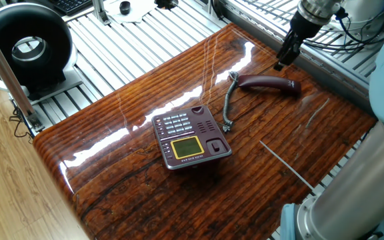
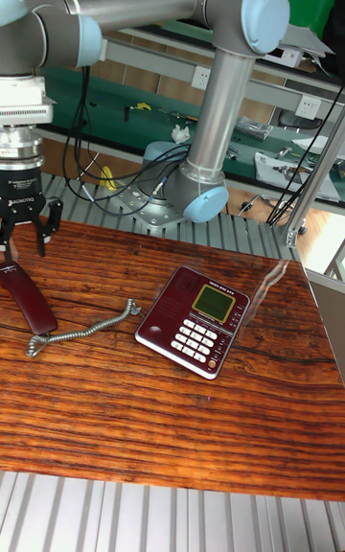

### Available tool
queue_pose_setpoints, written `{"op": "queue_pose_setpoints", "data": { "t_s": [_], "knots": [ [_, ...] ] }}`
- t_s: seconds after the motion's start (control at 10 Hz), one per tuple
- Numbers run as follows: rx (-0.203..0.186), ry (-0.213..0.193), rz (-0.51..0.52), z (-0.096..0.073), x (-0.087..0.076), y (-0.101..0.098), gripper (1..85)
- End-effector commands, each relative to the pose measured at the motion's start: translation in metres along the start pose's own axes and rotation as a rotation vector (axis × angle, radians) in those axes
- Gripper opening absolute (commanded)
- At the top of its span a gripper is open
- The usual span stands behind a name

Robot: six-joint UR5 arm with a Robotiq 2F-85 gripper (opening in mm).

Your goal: Place the handset of the telephone on the corresponding phone cradle

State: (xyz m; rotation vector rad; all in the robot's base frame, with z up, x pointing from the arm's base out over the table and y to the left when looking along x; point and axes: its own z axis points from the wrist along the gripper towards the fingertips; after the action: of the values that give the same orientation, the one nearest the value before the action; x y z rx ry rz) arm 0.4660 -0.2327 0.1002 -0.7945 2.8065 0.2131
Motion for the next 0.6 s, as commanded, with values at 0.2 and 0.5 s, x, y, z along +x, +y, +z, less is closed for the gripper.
{"op": "queue_pose_setpoints", "data": {
  "t_s": [0.2,0.5],
  "knots": [
    [0.097,0.112,0.011,0.034,0.057,-0.016,56.0],
    [0.053,0.091,0.035,0.047,0.052,0.000,56.0]
  ]
}}
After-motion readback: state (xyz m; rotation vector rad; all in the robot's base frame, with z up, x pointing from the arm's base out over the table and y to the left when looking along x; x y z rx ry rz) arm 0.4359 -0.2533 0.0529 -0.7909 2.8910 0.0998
